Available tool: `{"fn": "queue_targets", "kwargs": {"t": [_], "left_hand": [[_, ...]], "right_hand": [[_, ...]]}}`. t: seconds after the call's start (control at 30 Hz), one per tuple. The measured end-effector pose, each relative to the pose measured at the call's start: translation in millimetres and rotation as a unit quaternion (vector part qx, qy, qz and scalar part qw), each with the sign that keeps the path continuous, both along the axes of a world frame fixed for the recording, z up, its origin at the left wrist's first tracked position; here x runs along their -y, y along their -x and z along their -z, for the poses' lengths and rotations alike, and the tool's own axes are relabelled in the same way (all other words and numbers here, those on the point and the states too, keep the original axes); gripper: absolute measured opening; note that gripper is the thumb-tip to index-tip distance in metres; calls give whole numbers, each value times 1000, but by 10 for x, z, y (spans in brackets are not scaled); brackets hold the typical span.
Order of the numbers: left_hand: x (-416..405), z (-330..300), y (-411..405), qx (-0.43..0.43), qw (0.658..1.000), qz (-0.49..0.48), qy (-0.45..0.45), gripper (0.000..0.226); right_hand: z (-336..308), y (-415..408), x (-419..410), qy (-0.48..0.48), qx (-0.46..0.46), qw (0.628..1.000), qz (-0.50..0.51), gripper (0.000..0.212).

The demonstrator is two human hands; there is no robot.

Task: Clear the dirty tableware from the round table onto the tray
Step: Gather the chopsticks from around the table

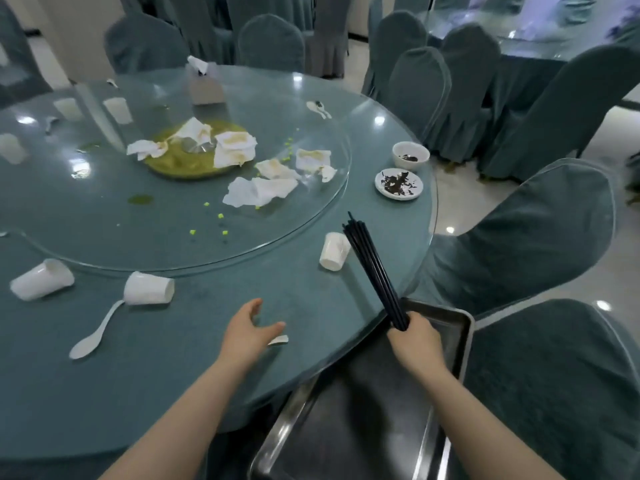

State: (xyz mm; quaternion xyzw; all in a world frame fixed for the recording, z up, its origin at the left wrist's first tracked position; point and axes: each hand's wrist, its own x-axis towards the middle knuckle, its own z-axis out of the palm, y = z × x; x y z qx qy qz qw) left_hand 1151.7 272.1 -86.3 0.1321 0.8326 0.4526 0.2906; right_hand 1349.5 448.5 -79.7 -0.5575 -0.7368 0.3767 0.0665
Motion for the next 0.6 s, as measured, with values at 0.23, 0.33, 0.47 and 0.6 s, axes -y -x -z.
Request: {"fn": "queue_targets", "kwargs": {"t": [0.23,0.33,0.47,0.6], "left_hand": [[-621,410,302,-136,927,175,302,112],[-656,504,249,-234,886,183,356,96],[-673,561,265,-311,832,202,412,95],[-680,579,314,-319,822,209,422,97]], "right_hand": [[321,321,-840,24,35,999,20,17],[378,523,-1167,13,60,998,-3,23],[420,888,-1598,-23,80,997,-4,24],[525,1193,-1856,-75,118,990,-7,30]]}}
